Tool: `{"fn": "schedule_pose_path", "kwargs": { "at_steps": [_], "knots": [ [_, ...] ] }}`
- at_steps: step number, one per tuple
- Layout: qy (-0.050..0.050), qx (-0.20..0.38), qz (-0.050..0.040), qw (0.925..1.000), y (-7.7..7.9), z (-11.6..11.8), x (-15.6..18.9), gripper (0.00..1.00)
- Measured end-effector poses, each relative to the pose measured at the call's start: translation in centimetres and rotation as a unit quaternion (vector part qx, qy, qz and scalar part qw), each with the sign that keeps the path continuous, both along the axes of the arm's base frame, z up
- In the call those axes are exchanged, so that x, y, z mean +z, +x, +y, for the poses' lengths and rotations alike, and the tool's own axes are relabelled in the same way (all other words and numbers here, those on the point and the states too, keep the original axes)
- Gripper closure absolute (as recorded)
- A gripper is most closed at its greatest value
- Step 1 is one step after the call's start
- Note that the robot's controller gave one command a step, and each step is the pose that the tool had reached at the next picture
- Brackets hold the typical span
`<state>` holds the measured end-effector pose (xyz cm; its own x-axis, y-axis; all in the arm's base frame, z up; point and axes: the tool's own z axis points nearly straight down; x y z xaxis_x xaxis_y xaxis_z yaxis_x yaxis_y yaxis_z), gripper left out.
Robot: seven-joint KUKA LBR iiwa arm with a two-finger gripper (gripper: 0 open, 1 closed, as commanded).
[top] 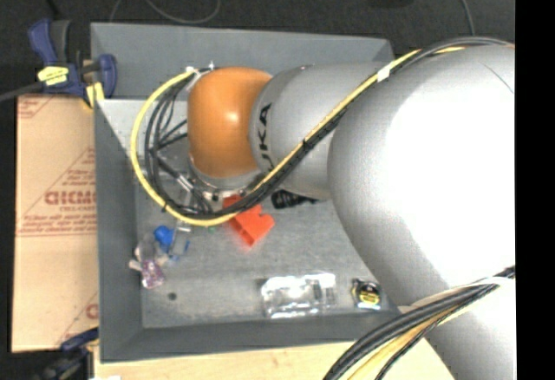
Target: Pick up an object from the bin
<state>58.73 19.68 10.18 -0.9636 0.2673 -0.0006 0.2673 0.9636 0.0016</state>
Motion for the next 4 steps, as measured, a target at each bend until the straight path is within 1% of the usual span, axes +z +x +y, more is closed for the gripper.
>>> {"fn": "schedule_pose_path", "kwargs": {
  "at_steps": [1, 2, 3, 4],
  "knots": [
    [-0.001, -0.066, 0.0021, 0.9978, -0.2, -1.5, -0.2, 0.00],
    [0.000, -0.094, 0.0031, 0.9955, -1.2, -0.4, -3.1, 0.00],
    [0.001, -0.094, 0.0018, 0.9955, -1.1, -0.4, -3.0, 0.00],
    [0.001, -0.095, 0.0012, 0.9955, -1.0, -0.4, -3.0, 1.00]
  ]
}}
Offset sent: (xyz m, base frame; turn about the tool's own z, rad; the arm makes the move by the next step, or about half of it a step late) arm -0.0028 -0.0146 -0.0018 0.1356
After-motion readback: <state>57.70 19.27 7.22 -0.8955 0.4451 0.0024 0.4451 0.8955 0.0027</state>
